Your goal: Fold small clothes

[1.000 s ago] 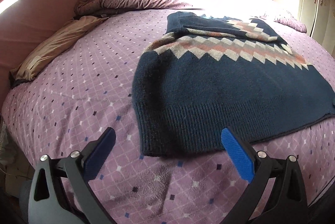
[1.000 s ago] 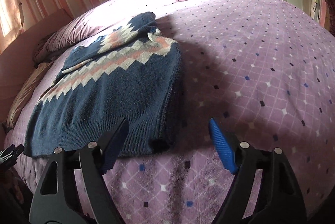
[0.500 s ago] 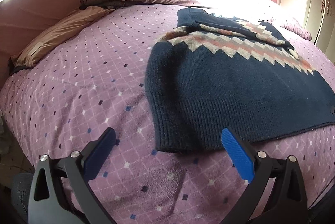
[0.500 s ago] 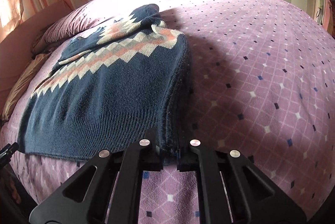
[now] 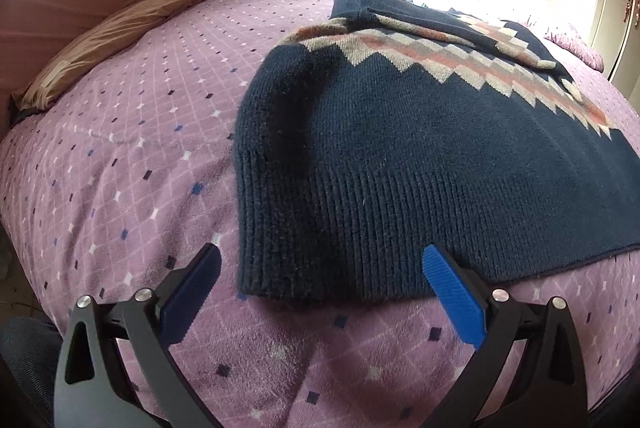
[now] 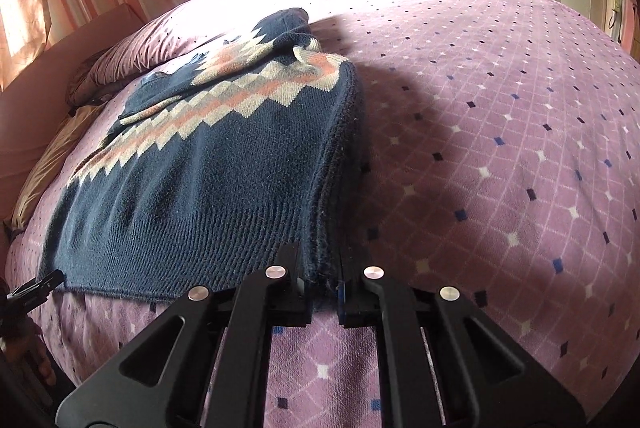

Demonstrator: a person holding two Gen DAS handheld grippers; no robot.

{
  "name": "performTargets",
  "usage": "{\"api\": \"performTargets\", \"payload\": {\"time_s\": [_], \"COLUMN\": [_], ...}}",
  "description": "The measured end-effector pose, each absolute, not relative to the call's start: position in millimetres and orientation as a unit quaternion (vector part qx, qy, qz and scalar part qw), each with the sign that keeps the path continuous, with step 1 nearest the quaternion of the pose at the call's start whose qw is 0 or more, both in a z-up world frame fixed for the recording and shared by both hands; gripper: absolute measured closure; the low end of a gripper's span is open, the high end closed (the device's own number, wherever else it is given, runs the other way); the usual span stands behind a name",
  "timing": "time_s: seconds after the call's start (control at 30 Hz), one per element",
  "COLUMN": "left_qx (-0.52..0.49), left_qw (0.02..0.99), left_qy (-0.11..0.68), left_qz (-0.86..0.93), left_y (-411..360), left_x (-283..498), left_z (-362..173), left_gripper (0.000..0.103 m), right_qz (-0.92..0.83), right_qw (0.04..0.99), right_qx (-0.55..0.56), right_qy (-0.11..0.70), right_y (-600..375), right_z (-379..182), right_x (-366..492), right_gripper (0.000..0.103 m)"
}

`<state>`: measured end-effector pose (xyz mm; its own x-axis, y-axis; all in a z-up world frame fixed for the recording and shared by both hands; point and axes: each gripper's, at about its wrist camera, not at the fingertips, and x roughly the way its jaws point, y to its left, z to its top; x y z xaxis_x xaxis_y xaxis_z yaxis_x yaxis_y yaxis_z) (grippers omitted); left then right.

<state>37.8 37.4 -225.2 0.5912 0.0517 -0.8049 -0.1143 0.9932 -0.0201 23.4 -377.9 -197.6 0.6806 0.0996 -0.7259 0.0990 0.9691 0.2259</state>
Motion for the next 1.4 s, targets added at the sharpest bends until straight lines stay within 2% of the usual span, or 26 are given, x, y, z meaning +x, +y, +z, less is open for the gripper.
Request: {"api": "performTargets", "payload": {"time_s": [0.27, 0.37, 0.4, 0.43, 0.47, 0.53, 0.57, 0.63, 0.73, 1.03, 1.4], "left_qx": [-0.098, -0.086, -0.087, -0.085, -0.082, -0.073, -0.070, -0.061, -0.038, -0.015, -0.010], "left_qw": [0.882, 0.885, 0.886, 0.885, 0.885, 0.888, 0.888, 0.892, 0.899, 0.915, 0.941], "left_qy": [0.459, 0.455, 0.454, 0.456, 0.457, 0.453, 0.453, 0.447, 0.436, 0.401, 0.336], "left_qz": [0.051, 0.040, 0.033, 0.030, 0.029, 0.026, 0.021, 0.019, 0.024, 0.027, 0.034], "left_y": [73.3, 69.9, 67.9, 65.8, 63.3, 58.2, 55.8, 50.8, 44.3, 44.0, 43.7], "left_x": [42.6, 41.3, 41.2, 41.6, 42.3, 43.1, 43.9, 43.8, 46.8, 50.8, 116.8], "left_z": [-232.6, -233.0, -233.3, -233.9, -233.4, -230.7, -229.2, -224.0, -217.0, -188.6, -121.0], "left_gripper": [0.002, 0.002, 0.005, 0.014, 0.018, 0.040, 0.047, 0.079, 0.089, 0.092, 0.092], "right_qz": [-0.002, -0.002, -0.002, -0.002, -0.002, 0.000, 0.001, 0.003, 0.004, 0.015, 0.038], "right_qw": [0.908, 0.908, 0.908, 0.908, 0.908, 0.907, 0.906, 0.906, 0.906, 0.915, 0.937], "right_qx": [0.123, 0.126, 0.128, 0.128, 0.129, 0.131, 0.134, 0.139, 0.134, 0.128, 0.113], "right_qy": [0.400, 0.400, 0.399, 0.399, 0.400, 0.401, 0.401, 0.401, 0.401, 0.383, 0.328], "right_y": [-376.6, -376.9, -377.0, -377.1, -377.3, -378.1, -378.6, -380.3, -379.6, -378.2, -377.4], "right_z": [-196.6, -196.5, -196.5, -196.6, -196.8, -197.4, -197.7, -197.5, -196.3, -180.6, -115.2], "right_x": [23.4, 22.7, 22.3, 22.2, 22.3, 22.2, 22.6, 22.9, 24.8, 29.5, 85.1], "right_gripper": [0.095, 0.095, 0.095, 0.095, 0.095, 0.095, 0.095, 0.095, 0.095, 0.096, 0.096]}}
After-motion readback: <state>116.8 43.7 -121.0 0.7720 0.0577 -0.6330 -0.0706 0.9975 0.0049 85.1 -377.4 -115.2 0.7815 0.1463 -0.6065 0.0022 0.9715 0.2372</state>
